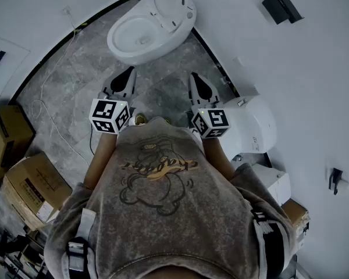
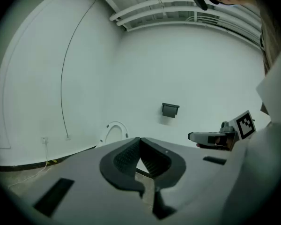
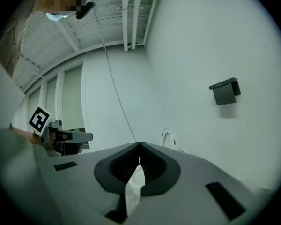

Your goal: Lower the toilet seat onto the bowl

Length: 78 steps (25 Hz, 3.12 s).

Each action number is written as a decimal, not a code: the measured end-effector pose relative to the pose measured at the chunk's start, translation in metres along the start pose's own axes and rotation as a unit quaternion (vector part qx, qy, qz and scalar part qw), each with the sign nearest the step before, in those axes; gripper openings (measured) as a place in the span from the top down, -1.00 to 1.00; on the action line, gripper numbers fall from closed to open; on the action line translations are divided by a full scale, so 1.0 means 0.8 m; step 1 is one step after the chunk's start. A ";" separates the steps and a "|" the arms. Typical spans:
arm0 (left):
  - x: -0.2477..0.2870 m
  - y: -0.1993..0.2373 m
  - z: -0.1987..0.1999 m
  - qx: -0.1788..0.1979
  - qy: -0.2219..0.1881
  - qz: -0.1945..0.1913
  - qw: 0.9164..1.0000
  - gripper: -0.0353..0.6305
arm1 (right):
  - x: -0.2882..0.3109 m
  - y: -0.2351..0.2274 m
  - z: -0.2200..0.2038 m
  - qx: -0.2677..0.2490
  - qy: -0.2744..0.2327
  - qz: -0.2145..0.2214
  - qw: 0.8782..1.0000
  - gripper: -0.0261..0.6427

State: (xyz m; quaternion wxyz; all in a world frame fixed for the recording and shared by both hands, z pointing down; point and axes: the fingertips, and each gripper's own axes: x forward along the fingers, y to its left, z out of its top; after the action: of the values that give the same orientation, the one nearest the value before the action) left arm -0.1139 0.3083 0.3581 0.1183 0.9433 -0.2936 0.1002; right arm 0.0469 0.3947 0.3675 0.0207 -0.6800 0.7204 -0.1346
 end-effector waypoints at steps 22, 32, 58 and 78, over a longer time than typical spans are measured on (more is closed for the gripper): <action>0.108 0.037 -0.002 0.001 0.006 0.001 1.000 0.87 | 0.081 -0.061 -0.019 0.007 0.015 0.029 0.999 0.84; 0.267 0.156 0.078 -0.006 0.008 -0.023 1.000 0.87 | 0.268 -0.129 0.046 -0.001 0.017 0.002 1.000 0.84; 0.487 0.225 0.146 -0.069 0.044 -0.052 0.995 0.08 | 0.427 -0.250 0.123 -0.010 0.003 -0.010 1.000 0.84; 0.713 0.253 0.060 -0.181 0.151 0.000 0.972 -0.05 | 0.423 -0.320 0.101 0.017 0.027 -0.045 0.998 0.84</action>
State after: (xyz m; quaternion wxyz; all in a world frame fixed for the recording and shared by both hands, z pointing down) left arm 0.2352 -0.1695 0.4929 0.3301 0.8801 -0.2860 0.1864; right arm 0.2885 0.0376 0.3986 0.0066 -0.7075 0.6869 -0.1657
